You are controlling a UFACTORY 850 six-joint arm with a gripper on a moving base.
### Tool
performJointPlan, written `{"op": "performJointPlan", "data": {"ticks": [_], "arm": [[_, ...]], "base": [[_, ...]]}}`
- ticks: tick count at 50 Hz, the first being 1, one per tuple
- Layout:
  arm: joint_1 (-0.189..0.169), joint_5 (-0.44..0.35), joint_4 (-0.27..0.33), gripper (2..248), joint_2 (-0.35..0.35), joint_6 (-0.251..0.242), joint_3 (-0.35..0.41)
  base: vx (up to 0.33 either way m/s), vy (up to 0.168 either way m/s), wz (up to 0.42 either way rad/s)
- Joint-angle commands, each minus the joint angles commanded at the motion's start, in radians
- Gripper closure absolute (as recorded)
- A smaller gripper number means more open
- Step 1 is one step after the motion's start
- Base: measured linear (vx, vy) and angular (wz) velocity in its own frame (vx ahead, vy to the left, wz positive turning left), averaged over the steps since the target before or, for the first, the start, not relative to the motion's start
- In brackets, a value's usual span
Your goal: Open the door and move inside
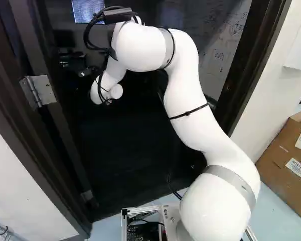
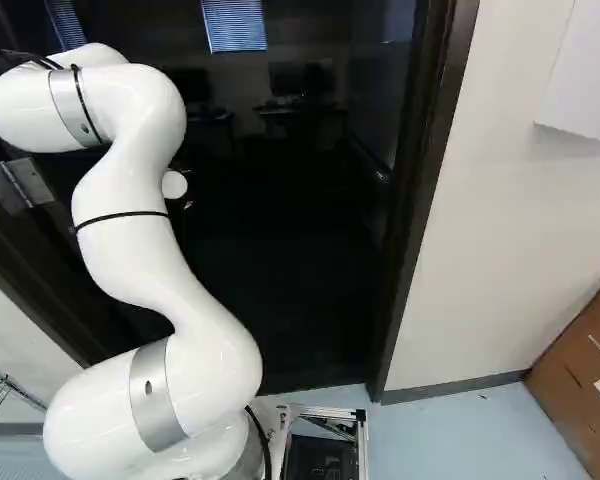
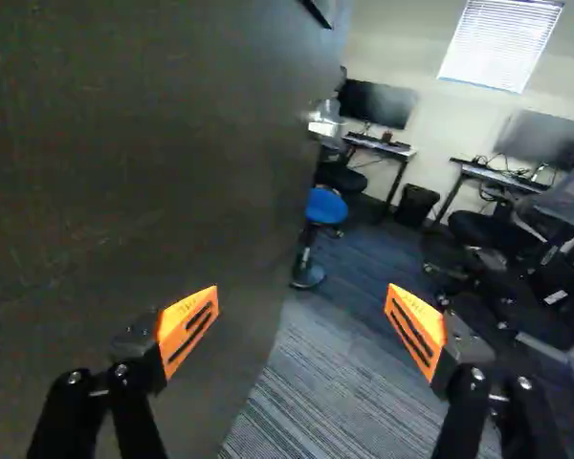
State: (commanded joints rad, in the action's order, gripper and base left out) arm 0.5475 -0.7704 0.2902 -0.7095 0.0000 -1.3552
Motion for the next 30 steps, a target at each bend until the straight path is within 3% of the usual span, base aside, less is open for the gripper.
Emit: {"op": "performJointPlan", "data": {"ticks": [30], "arm": [[-0.05,0.0,0.0,3,0.068,0.0,0.093]], "base": [[0.0,0.0,0.0]]}}
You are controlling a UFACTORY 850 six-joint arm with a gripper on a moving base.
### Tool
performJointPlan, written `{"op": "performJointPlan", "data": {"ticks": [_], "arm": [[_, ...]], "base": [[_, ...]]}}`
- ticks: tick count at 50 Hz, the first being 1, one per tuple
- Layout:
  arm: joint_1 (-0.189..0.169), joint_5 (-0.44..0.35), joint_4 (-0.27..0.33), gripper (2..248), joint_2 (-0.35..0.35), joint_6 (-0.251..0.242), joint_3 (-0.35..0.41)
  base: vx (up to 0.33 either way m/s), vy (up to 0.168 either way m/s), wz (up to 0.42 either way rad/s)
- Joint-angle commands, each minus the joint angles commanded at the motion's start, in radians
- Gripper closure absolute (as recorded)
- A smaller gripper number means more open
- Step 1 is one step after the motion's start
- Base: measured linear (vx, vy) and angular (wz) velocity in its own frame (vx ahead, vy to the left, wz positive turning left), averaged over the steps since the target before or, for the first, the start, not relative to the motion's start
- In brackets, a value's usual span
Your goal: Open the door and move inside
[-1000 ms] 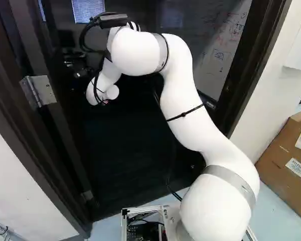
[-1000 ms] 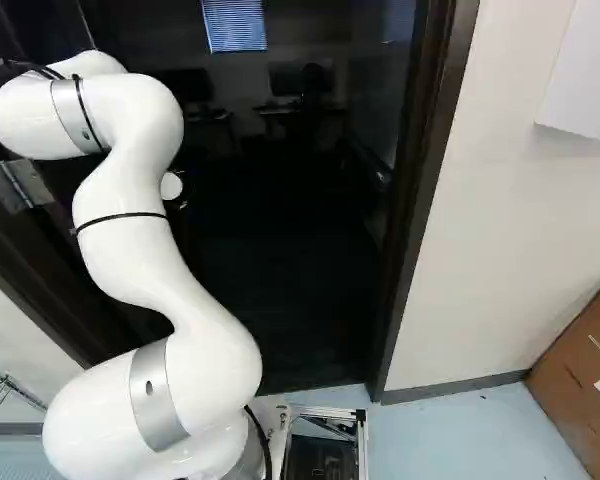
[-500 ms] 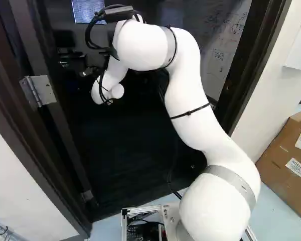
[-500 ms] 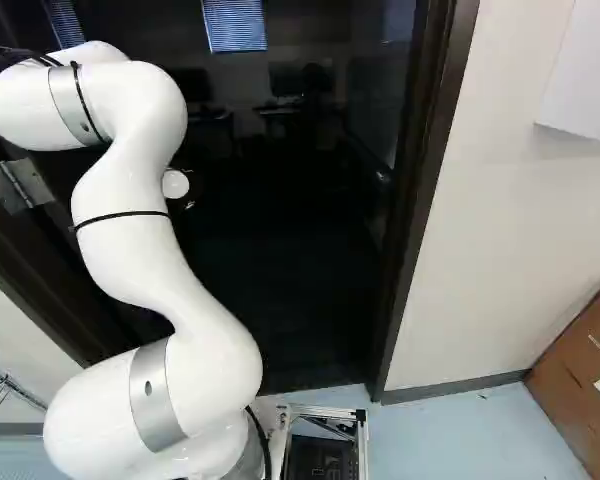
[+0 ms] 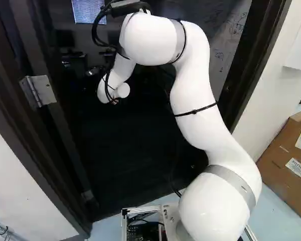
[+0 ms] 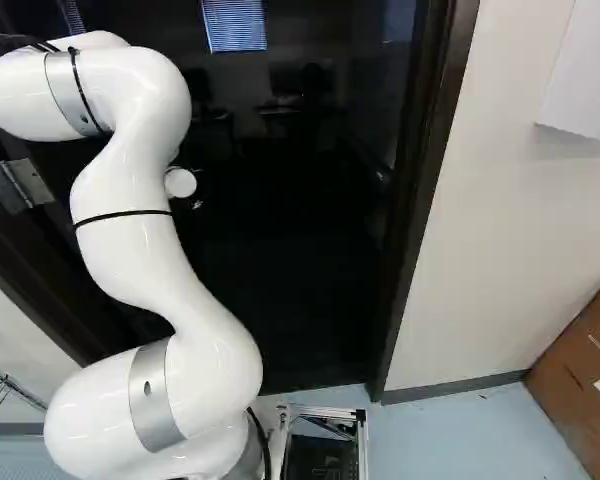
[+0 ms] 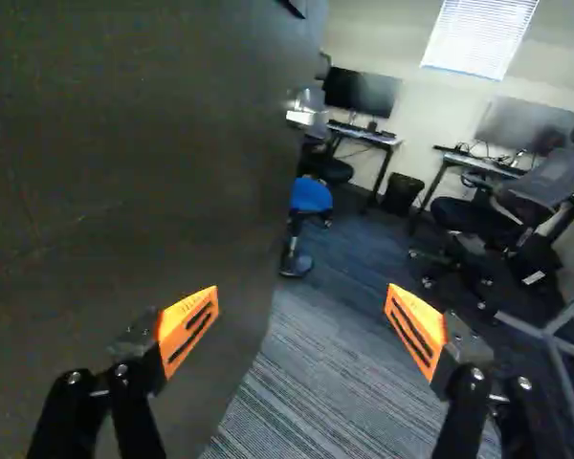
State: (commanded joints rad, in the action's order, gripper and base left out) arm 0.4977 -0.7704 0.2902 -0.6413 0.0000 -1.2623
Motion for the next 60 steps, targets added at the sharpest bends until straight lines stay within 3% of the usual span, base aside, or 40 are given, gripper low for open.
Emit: {"op": "performJointPlan", "data": {"ticks": [40,60], "arm": [[-0.066,0.0,-0.001,3,0.118,0.0,0.157],[-0.103,0.0,-0.035,3,0.191,0.0,0.25]], "base": [[0.0,0.0,0.0],[0.0,0.0,0.0]]}}
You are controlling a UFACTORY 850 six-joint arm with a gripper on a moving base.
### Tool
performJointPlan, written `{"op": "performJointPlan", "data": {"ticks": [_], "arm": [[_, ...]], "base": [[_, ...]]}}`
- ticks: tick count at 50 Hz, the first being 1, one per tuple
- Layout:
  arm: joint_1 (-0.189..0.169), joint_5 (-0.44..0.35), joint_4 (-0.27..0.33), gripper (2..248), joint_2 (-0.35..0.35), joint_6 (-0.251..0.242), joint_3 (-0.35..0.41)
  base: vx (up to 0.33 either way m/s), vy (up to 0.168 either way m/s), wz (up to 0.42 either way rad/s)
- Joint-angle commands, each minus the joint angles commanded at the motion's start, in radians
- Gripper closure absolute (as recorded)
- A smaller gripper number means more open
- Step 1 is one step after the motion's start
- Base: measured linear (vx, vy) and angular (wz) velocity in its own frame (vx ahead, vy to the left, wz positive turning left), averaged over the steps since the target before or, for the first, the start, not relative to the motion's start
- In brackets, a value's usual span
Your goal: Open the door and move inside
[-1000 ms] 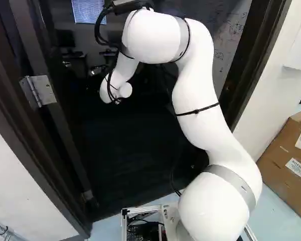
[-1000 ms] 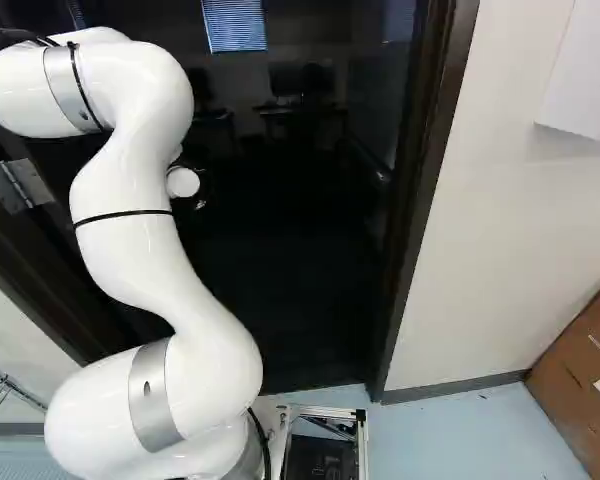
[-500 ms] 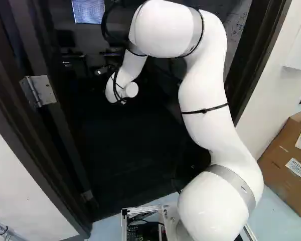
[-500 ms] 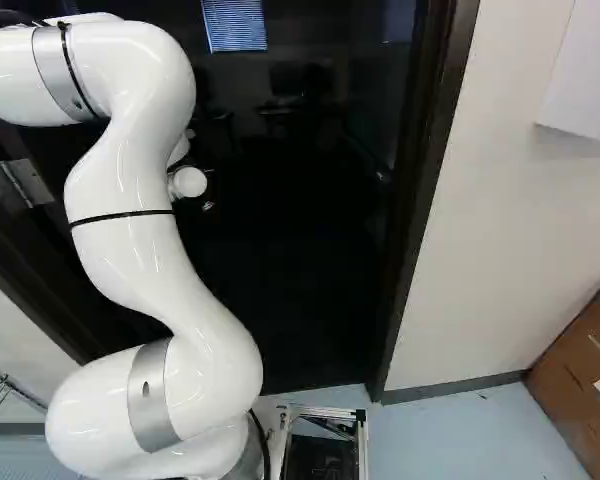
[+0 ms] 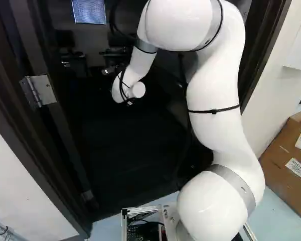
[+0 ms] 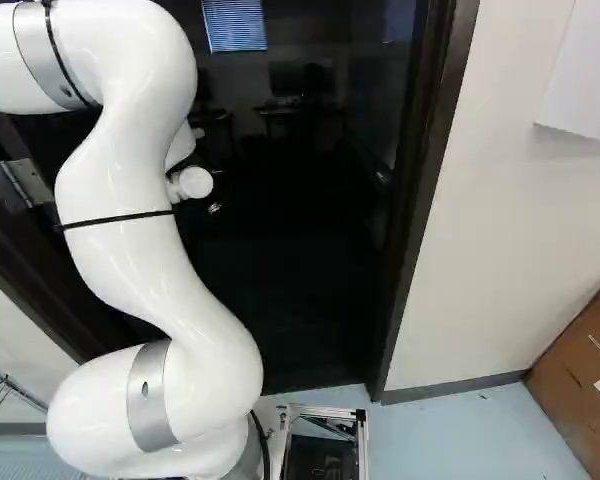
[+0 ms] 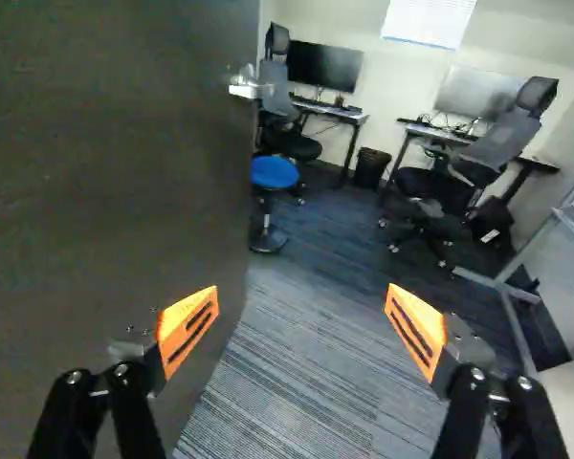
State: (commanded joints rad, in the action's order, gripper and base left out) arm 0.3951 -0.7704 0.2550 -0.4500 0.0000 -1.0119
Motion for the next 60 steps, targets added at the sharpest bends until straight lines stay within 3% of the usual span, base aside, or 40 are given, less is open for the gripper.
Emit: {"op": "performJointPlan", "data": {"ticks": [60], "arm": [[-0.118,0.0,-0.128,3,0.251,0.0,0.301]], "base": [[0.0,0.0,0.0]]}}
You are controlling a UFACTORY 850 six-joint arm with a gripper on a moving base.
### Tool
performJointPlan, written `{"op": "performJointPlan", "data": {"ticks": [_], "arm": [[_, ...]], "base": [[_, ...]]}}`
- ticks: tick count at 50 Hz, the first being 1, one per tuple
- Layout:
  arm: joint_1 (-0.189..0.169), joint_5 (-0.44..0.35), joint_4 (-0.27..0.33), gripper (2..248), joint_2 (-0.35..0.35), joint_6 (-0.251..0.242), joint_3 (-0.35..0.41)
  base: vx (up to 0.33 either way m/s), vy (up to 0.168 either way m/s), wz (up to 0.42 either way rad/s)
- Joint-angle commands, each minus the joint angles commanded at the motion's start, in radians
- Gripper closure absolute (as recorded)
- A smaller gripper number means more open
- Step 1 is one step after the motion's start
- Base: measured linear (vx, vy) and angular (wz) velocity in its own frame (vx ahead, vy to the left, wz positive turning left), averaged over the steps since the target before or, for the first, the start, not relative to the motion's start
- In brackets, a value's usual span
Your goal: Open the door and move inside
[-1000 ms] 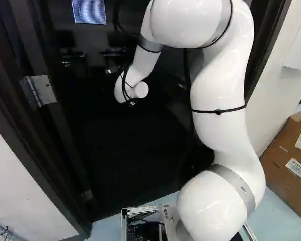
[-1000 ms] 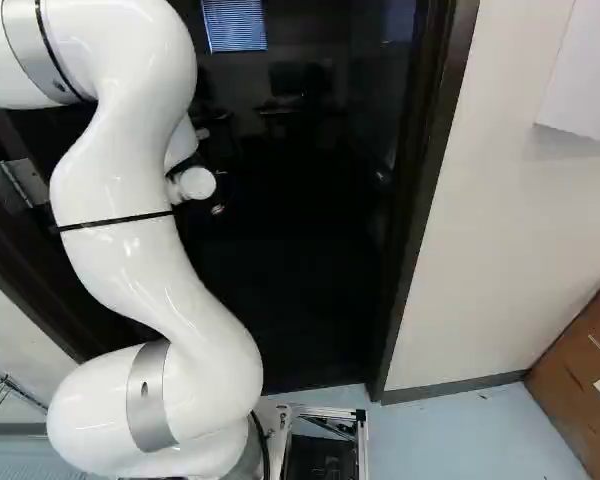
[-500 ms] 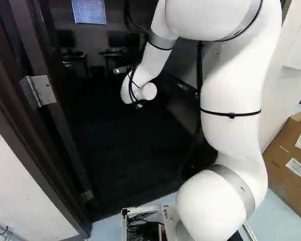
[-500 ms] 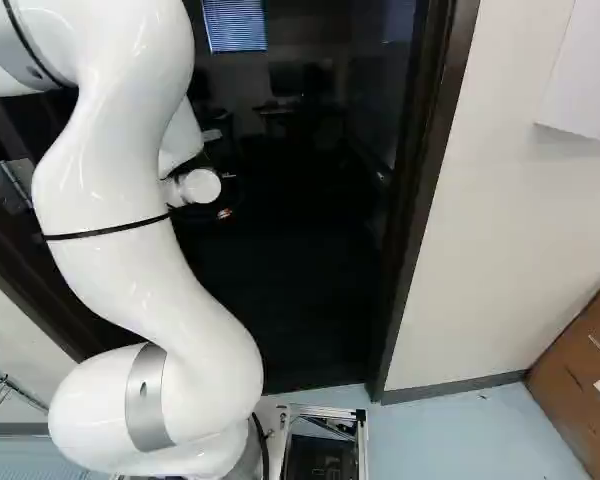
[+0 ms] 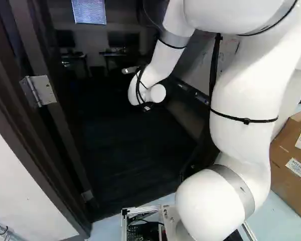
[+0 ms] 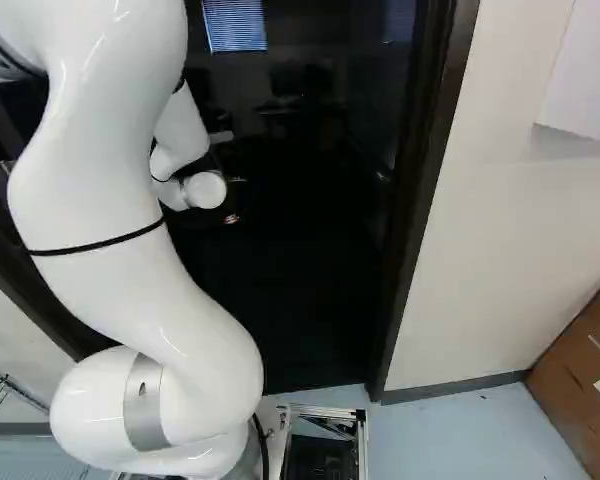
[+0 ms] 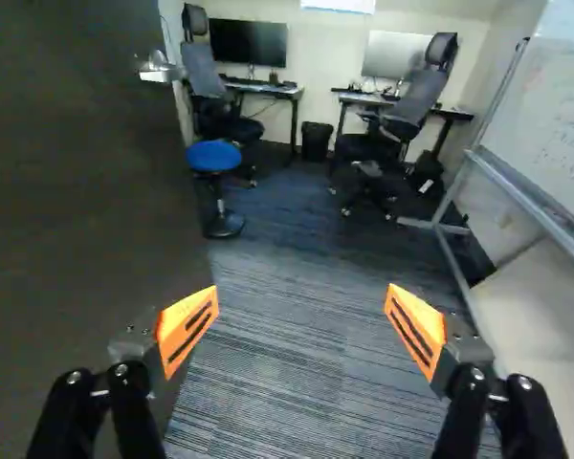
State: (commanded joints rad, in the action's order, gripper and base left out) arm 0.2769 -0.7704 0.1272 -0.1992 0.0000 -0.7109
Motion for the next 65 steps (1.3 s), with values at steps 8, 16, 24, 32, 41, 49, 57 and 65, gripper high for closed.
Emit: {"op": "performJointPlan", "data": {"ticks": [8,16,24,32,41,49,57,65], "arm": [[-0.018,0.0,-0.019,3,0.033,0.0,0.037],[-0.038,0.0,-0.038,3,0.066,0.0,0.074],[-0.057,0.0,-0.058,3,0.1,0.0,0.11],[-0.078,0.0,-0.081,3,0.133,0.0,0.146],[-0.098,0.0,-0.093,3,0.165,0.0,0.179],[-0.1,0.0,-0.094,3,0.168,0.0,0.182],[-0.104,-0.002,-0.094,3,0.174,0.0,0.191],[-0.11,-0.006,-0.096,3,0.185,0.0,0.207]], "base": [[0.0,0.0,0.0],[0.0,0.0,0.0],[0.0,0.0,0.0],[0.0,0.0,0.0],[0.0,0.0,0.0],[0.0,0.0,0.0],[0.0,0.0,0.0],[0.0,0.0,0.0]]}}
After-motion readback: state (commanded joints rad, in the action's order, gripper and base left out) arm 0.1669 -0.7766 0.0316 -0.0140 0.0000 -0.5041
